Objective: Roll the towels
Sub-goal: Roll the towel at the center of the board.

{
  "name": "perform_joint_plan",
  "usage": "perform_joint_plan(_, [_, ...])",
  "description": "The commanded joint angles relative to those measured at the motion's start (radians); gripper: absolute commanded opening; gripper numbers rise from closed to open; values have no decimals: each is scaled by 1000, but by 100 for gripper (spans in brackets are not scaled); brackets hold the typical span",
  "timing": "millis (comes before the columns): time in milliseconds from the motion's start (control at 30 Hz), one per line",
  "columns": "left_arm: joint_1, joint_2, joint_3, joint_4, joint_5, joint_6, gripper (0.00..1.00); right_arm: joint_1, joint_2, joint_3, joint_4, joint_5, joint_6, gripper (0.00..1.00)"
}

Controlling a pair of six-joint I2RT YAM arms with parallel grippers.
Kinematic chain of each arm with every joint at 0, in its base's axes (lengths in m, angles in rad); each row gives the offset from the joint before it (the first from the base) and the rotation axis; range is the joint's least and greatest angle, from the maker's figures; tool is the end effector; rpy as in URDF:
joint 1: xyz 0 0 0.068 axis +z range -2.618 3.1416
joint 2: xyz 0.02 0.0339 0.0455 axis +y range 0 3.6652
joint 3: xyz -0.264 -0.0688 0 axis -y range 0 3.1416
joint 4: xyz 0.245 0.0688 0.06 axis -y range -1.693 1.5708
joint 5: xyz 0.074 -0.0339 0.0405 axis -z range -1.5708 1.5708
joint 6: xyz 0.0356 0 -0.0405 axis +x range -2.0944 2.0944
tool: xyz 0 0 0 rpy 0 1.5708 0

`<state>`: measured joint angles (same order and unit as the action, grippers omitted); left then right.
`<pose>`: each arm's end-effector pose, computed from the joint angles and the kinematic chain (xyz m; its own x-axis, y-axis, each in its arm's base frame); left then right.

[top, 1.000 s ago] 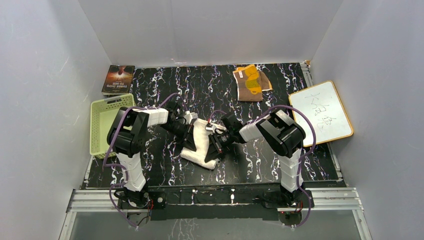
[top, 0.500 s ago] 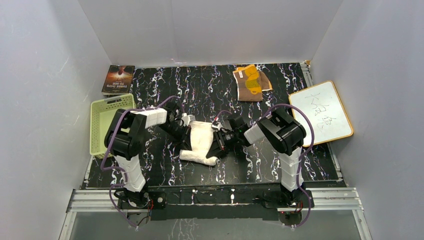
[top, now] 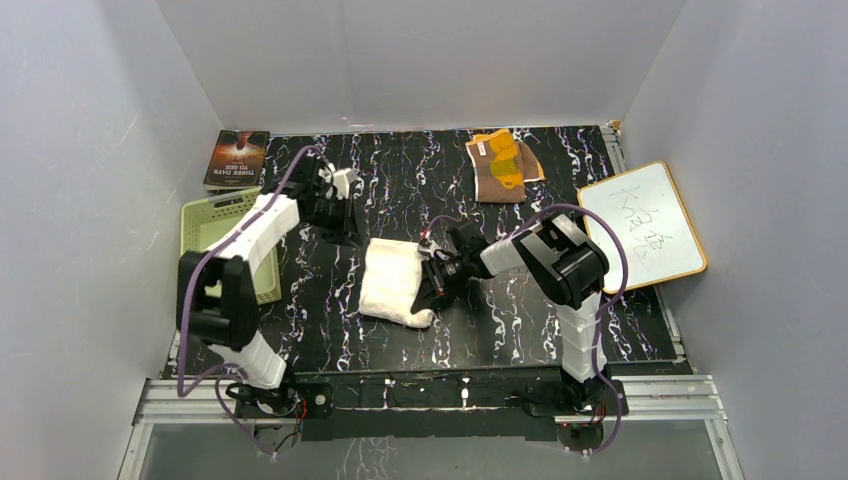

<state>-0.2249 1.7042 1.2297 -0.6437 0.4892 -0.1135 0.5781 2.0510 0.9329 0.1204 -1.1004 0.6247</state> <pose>0.3341 -0.0936 0.2218 -0.9160 0.1070 -0.3866 0.2953 0.8321 -0.4694 0.2774 0.2189 0.0778 -0.9524 -0.3049 -0.0018 -0.1177 0.3622 0.9246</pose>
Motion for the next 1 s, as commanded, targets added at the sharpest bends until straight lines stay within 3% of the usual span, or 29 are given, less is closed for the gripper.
perform_joint_plan(0, [2, -169, -48, 77, 158, -99, 0, -4, 50, 36, -138, 133, -105, 0])
perform_joint_plan(100, [-64, -230, -196, 236, 321, -215, 0, -2, 65, 59, -173, 154, -124, 0])
perform_joint_plan(200, [-165, -282, -353, 434, 323, -369, 0, -2, 76, 86, -204, 170, -137, 0])
perform_joint_plan(333, [-222, -306, -522, 672, 288, -517, 0, -1, 85, 109, -241, 183, -154, 0])
perform_joint_plan(667, [-201, -332, -654, 772, -8, -582, 0, -2, 80, 103, -266, 191, -169, 0])
perform_joint_plan(967, [-192, -327, -797, 871, -15, -654, 0, -1, 87, 114, -298, 207, -190, 0])
